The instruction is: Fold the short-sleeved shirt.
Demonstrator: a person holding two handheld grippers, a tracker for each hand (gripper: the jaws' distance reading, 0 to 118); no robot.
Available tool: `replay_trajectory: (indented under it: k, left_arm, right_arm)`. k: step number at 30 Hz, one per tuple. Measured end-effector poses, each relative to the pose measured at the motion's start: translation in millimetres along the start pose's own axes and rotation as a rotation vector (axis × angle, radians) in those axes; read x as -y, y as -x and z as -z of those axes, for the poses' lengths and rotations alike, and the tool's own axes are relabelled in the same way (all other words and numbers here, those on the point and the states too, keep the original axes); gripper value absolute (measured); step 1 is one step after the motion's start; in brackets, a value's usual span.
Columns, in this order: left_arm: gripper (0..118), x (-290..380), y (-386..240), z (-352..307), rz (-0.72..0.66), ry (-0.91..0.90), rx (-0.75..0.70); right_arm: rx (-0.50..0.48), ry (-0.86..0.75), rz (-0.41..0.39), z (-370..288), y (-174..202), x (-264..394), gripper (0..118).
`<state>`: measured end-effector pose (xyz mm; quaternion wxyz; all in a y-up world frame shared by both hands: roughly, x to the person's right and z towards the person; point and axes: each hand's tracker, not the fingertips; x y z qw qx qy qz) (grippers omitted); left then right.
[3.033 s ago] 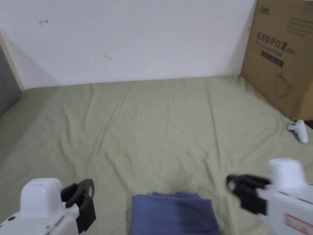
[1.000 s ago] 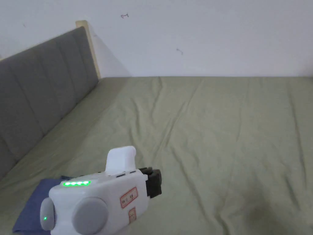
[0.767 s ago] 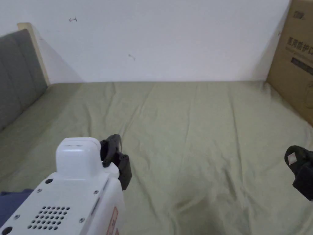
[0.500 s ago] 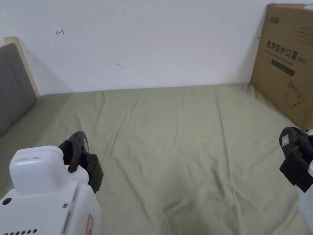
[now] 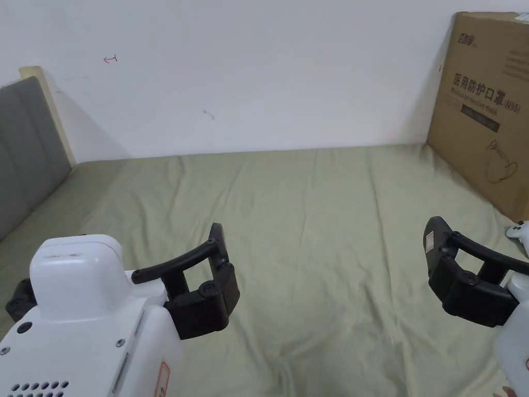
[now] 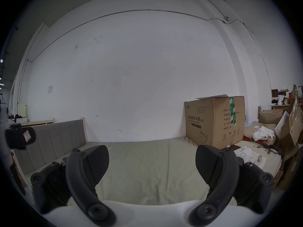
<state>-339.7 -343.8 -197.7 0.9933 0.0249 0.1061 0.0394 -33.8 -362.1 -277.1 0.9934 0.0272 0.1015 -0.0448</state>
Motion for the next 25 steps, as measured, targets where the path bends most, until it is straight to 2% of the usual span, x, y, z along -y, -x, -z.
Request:
replay_trajectory:
  k: [5,10,17,25]
  left_arm:
    - [118,6,5,5,-0.051,0.063,-0.049]
    - [118,7,-3,12,-0.023,0.135,-0.176]
    - [118,6,-17,6,0.032,0.118,-0.124]
    - [117,7,-18,6,-0.03,0.13,-0.031]
  right_arm:
    - [-0.015,0.02,-0.009,1,4,0,108]
    - [-0.029,0.046,-0.016,1,8,2,108]
    - [-0.051,0.072,-0.019,2,13,6,108]
    - [-0.059,0.085,-0.012,4,12,7,108]
